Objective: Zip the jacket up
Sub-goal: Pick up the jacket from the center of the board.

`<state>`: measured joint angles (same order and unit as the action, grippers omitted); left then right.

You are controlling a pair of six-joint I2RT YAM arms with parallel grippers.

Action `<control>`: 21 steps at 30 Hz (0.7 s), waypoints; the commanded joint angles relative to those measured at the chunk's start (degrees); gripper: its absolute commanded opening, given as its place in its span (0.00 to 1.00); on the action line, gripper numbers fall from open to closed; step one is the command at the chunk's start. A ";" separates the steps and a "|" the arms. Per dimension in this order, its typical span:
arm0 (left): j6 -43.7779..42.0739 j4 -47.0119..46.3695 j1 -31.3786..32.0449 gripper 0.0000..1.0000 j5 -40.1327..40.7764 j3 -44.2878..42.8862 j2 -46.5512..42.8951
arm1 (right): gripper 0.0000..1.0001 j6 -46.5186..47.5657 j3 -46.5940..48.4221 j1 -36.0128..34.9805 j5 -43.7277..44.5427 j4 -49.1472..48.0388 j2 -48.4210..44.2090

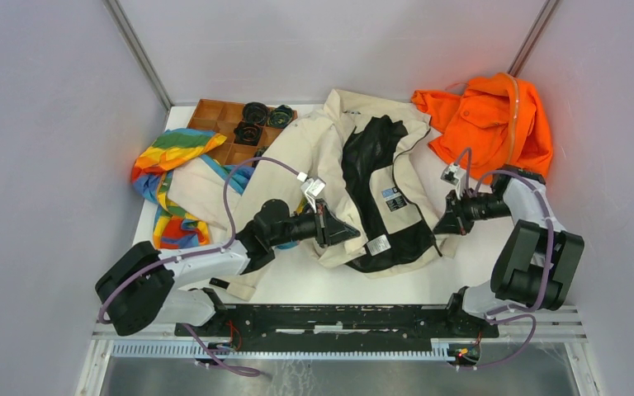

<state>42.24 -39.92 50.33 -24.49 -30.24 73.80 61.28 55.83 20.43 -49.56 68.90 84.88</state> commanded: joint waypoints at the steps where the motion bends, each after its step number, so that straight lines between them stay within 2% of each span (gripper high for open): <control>1: -5.39 -10.14 -0.15 0.02 2.79 1.81 -0.80 | 0.00 2.25 2.44 -4.17 -10.24 2.81 -3.36; 6: -7.85 -8.06 -0.20 0.02 4.20 1.20 -2.70 | 0.00 -0.42 0.58 -8.50 -16.32 -0.85 -6.23; 13: -4.84 -11.01 0.32 0.02 6.82 3.31 -4.55 | 0.00 -7.24 -2.56 -11.81 -22.26 -9.97 -10.80; 21: -2.86 -11.35 1.15 0.02 9.48 3.46 -7.33 | 0.00 -26.99 -8.61 -15.71 -22.00 -31.33 -17.65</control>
<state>38.39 -46.48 50.72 -17.76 -26.61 69.21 45.98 48.97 6.48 -69.21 51.05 71.13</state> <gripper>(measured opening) 0.040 0.010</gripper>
